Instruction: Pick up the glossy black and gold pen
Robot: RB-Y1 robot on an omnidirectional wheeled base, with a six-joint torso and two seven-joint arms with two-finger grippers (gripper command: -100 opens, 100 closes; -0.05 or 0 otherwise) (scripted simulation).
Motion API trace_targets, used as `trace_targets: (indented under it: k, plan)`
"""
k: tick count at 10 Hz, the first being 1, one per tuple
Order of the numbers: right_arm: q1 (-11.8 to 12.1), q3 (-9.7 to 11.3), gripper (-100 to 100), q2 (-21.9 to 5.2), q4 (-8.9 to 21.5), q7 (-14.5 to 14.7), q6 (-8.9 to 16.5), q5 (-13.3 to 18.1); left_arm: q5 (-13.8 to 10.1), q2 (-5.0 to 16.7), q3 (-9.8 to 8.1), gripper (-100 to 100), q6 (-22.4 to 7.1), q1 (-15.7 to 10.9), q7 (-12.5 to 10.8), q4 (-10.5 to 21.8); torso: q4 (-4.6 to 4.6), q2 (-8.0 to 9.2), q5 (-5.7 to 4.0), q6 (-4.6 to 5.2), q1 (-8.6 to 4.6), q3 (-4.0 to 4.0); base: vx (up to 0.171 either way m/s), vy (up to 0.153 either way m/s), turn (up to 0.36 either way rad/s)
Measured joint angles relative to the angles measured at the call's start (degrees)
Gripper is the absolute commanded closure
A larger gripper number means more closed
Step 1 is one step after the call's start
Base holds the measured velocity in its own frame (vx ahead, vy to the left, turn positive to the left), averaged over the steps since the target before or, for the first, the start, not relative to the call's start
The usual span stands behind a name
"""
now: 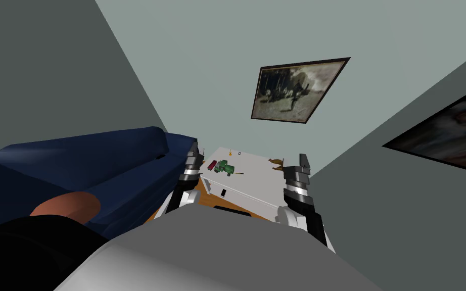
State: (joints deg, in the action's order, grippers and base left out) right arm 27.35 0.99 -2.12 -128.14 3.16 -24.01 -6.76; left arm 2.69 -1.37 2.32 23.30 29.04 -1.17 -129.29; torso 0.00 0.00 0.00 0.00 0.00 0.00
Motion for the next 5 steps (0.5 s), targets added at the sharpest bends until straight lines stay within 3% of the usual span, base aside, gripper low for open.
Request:
trace_targets:
  k: [5]
  plan:
    - [-4.7,5.1,-100,-6.2,1.6,-2.5,-3.9,1.7,0.0,0.0,0.0,0,0.0,0.0,0.0,0.0,0.05,0.22,0.01,-0.02,0.05,0.13,-0.057,0.009,0.061]
